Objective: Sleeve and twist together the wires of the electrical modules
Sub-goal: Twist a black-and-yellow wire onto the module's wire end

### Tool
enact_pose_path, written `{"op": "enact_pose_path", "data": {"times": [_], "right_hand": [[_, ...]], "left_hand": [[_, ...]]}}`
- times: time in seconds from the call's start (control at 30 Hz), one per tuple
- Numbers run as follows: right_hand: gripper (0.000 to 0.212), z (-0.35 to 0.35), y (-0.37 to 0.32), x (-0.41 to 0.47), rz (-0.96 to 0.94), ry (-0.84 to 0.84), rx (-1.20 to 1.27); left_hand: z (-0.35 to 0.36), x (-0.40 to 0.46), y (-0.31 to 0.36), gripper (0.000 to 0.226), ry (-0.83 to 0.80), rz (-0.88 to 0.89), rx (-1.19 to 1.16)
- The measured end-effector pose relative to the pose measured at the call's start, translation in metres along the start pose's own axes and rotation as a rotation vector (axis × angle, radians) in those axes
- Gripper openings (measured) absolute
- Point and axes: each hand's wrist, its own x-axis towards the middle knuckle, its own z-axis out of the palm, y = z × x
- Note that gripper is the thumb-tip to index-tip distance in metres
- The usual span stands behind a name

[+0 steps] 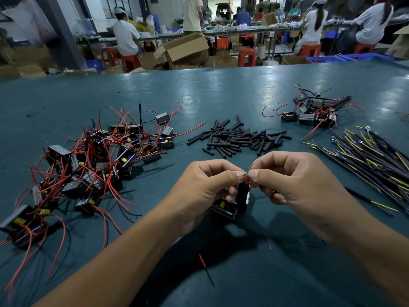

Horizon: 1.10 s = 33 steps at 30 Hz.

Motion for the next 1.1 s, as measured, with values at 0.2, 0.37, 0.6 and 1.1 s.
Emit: {"op": "enact_pose_path", "data": {"times": [0.2,0.37,0.6,1.1], "right_hand": [[0.015,-0.001,0.002,0.001,-0.013,-0.01,-0.005],[0.011,0.001,0.003,0.003,-0.07,0.009,-0.013],[0.014,0.002,0.004,0.003,-0.183,0.014,-0.157],[0.015,0.008,0.001,-0.005,-0.263,0.006,-0.251]], "left_hand": [[0.003,-0.001,0.0,0.01,0.011,0.0,-0.023],[0.0,0.001,0.002,0.008,-0.001,0.016,-0.017],[-0.008,0.002,0.022,0.018,0.072,0.182,0.347],[0.012,-0.011,0.072,0.02,-0.052,0.36,1.343]]}}
